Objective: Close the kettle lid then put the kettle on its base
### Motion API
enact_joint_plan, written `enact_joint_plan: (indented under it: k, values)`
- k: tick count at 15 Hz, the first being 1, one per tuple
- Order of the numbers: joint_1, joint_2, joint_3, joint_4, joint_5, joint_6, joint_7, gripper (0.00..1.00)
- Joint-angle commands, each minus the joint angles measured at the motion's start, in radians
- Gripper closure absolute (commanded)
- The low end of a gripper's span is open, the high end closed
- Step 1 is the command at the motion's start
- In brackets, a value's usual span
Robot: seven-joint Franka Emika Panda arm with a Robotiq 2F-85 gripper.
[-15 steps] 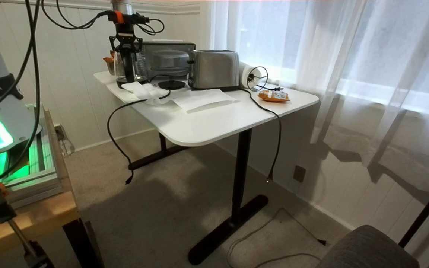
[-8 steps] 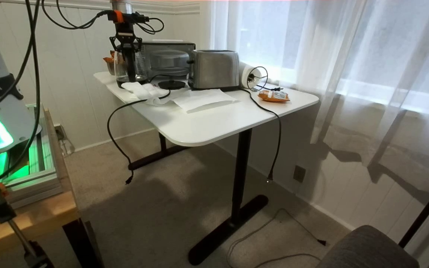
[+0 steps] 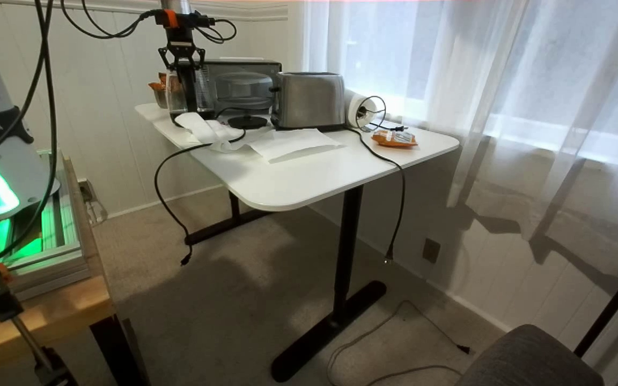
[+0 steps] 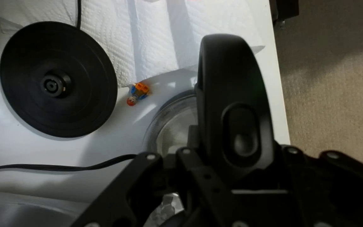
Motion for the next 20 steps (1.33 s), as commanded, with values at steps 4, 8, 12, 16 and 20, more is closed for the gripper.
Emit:
enact_joint_plan:
  k: [4,8,12,16,20]
  values:
    - [-0.024,-0.125,0.008,-0.034,0.053,0.013,-0.012,0.81]
    - [-0.035,-0.147,0.009,-0.047,0.085,0.034,-0.018,0.81]
    - [-0.042,-0.185,0.010,-0.064,0.116,0.071,-0.019,0.81]
    - [-0.060,-0.266,0.000,-0.124,0.154,0.114,-0.024,0.81]
    - [-0.090,-0.378,-0.024,-0.241,0.215,0.218,-0.063,0.81]
